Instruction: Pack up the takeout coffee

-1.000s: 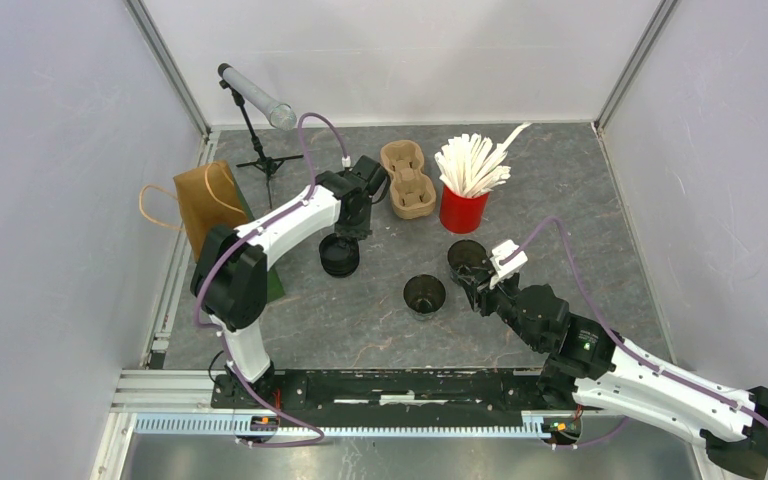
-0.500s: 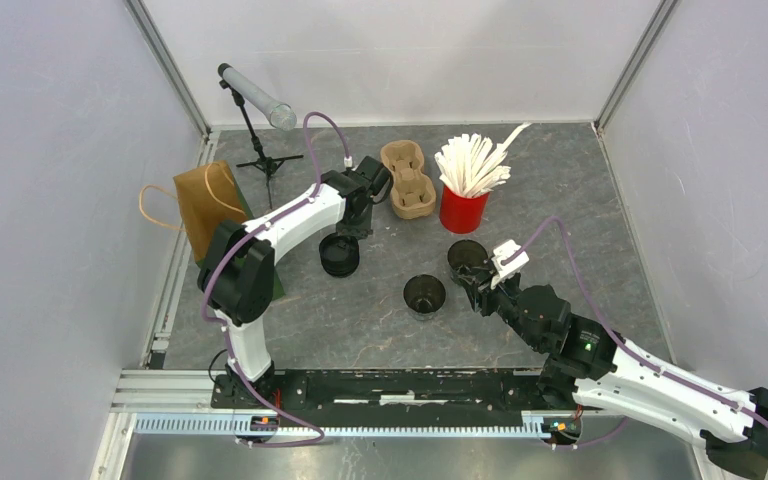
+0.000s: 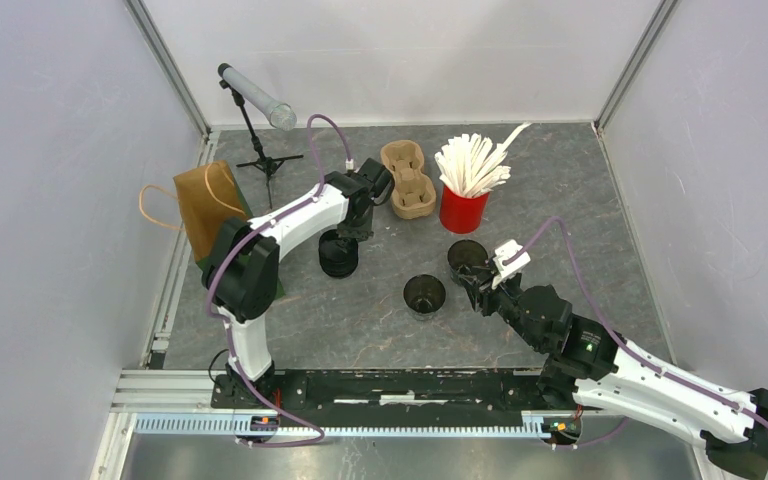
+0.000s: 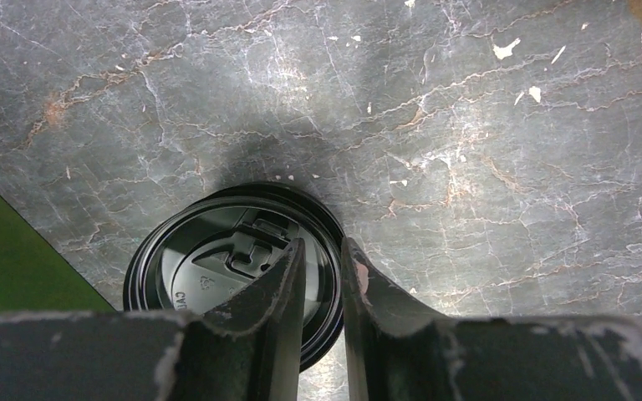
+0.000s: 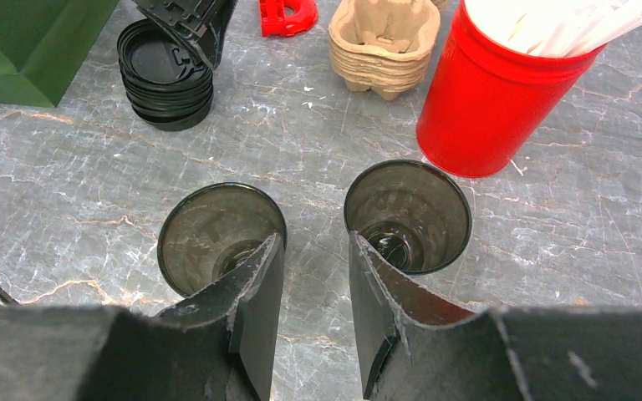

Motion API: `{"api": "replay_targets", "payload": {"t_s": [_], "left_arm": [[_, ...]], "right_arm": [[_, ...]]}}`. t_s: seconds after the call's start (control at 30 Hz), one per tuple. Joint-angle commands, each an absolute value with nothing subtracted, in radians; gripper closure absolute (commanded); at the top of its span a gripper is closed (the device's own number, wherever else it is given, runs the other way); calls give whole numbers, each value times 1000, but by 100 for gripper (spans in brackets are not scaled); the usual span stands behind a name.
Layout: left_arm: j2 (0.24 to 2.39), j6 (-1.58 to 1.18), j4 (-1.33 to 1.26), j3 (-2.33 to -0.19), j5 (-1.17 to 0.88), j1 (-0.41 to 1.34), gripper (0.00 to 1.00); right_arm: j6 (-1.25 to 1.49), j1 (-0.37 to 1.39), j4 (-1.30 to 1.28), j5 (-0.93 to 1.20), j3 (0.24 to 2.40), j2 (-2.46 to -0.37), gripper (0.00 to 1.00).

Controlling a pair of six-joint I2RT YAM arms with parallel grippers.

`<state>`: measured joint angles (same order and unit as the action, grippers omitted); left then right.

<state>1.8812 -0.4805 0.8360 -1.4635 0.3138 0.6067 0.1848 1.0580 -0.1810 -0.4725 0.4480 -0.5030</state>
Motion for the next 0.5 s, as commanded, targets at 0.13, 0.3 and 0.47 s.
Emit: {"api": "replay_targets", "payload": {"t_s": [0.13, 0.3, 0.47], "left_arm": [[1884, -477, 822, -1490, 336, 603, 77], [1885, -474, 822, -1490, 340, 603, 87], [1882, -472, 824, -1489, 339, 603, 98]], "right_arm": [[176, 1057, -160, -485, 456, -497, 59], [174, 1057, -158, -485, 457, -500, 59], [173, 1057, -159, -485, 458, -501, 59]]}}
